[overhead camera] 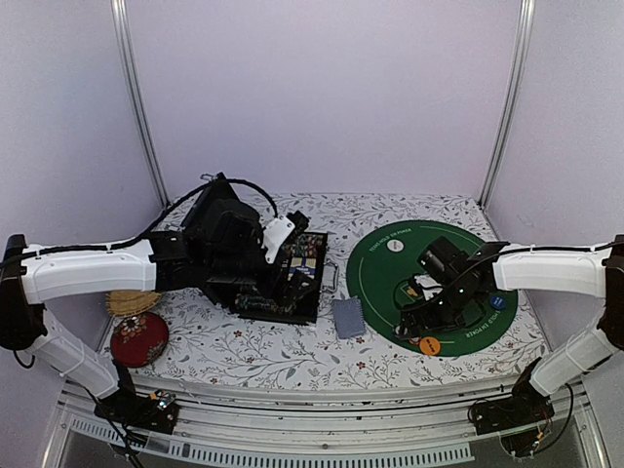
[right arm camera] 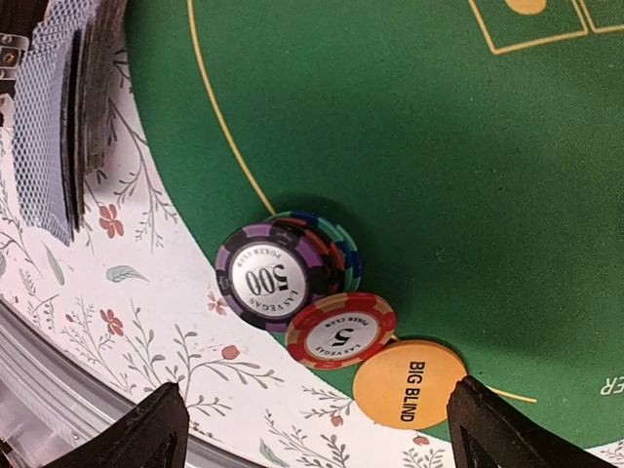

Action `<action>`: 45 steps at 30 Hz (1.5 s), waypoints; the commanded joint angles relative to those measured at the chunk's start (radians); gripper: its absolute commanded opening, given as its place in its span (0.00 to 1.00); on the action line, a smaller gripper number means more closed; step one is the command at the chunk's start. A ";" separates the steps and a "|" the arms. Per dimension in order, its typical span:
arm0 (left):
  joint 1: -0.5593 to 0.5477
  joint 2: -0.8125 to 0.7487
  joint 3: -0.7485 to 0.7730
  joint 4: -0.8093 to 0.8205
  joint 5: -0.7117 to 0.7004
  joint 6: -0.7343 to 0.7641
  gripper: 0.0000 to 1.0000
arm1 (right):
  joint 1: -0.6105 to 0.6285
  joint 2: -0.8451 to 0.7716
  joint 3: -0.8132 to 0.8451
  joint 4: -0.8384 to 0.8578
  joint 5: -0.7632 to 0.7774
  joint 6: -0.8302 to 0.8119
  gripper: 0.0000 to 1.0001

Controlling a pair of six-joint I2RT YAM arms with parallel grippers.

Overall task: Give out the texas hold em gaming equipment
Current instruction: Adjust the poker chips pile in the big blind area, then pick up the poker chip from the big blind area.

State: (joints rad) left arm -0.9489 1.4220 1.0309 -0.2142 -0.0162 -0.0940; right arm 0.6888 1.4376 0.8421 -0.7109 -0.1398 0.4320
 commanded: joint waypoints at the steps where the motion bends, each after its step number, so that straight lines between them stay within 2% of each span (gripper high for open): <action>1: -0.001 -0.009 -0.010 0.047 0.001 0.023 0.97 | 0.002 0.027 -0.011 0.019 -0.008 -0.036 0.94; 4: -0.001 -0.003 -0.004 0.047 0.002 0.047 0.97 | -0.007 0.052 0.011 0.021 -0.017 -0.132 0.95; 7: -0.001 -0.010 -0.006 0.050 0.000 0.073 0.98 | -0.056 -0.020 -0.002 0.111 -0.222 -0.232 0.99; 10: -0.001 -0.030 -0.030 0.073 0.011 0.089 0.98 | -0.056 -0.116 0.022 0.178 -0.248 -0.290 0.99; 12: -0.001 -0.042 -0.041 0.083 0.013 0.097 0.98 | -0.043 -0.176 0.060 0.175 -0.242 -0.353 0.99; 15: -0.001 -0.062 -0.070 0.100 0.011 0.119 0.98 | -0.008 -0.246 0.133 0.119 -0.104 -0.576 0.99; 18: 0.001 -0.076 -0.093 0.120 0.003 0.137 0.98 | -0.006 -0.275 0.095 0.099 -0.027 -0.818 0.99; 21: 0.005 -0.082 -0.109 0.139 -0.003 0.145 0.98 | 0.006 -0.228 0.063 -0.008 -0.053 -0.954 0.99; 28: 0.017 -0.069 -0.126 0.176 0.018 0.175 0.98 | 0.012 -0.165 -0.082 0.091 -0.056 -1.088 0.99; 34: 0.034 -0.043 -0.131 0.173 0.009 0.187 0.98 | 0.012 -0.219 -0.198 0.237 -0.032 -1.131 0.97; 45: 0.037 0.004 -0.106 0.142 -0.006 0.194 0.98 | -0.019 -0.137 -0.206 0.265 -0.049 -1.176 0.87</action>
State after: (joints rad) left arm -0.9264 1.4178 0.9150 -0.0689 -0.0135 0.0830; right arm 0.6891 1.2533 0.6373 -0.4728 -0.1780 -0.7124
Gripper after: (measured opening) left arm 0.984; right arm 0.889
